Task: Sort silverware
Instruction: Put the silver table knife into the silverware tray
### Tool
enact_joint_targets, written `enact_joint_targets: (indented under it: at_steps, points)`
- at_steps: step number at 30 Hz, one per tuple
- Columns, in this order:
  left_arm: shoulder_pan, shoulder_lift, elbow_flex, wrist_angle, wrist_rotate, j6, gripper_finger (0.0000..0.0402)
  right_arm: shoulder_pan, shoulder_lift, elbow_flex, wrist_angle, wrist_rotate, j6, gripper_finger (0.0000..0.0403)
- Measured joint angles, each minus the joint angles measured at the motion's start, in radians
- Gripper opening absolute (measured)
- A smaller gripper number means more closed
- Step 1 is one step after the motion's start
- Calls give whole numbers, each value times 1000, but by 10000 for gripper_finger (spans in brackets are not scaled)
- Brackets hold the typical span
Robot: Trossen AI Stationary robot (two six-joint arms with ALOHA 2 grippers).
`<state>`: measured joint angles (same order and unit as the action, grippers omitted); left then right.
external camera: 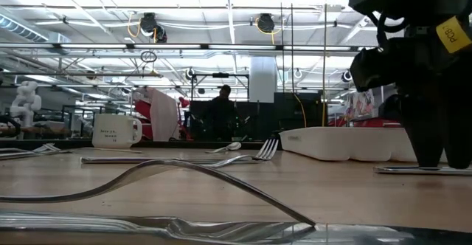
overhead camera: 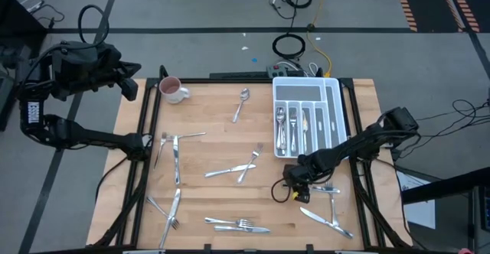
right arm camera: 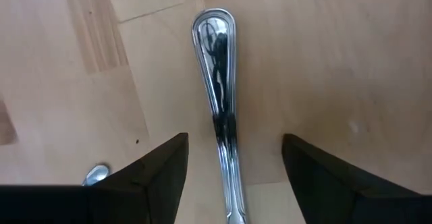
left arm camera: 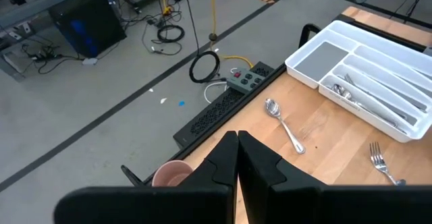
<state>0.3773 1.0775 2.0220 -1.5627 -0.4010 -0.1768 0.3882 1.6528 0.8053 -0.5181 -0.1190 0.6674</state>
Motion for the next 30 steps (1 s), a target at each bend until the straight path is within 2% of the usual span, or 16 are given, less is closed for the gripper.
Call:
enact_joint_targets:
  at_steps: [3,5,14,20,26,30]
  points:
    - [0,0,0,0,0,0,13,5,31,6,-17,9,3,220]
    - [0,0,0,0,0,0,13,5,41,8,-36,15,1,194]
    - [0,0,0,-6,0,1,13,4,43,7,-44,38,-76,17]
    - [0,0,0,-8,0,7,13,5,51,53,-98,41,-118,4]
    - [0,-1,0,-8,0,31,13,3,68,164,-209,42,-181,1]
    - [0,-1,0,-8,0,37,13,3,64,235,-224,32,-185,0]
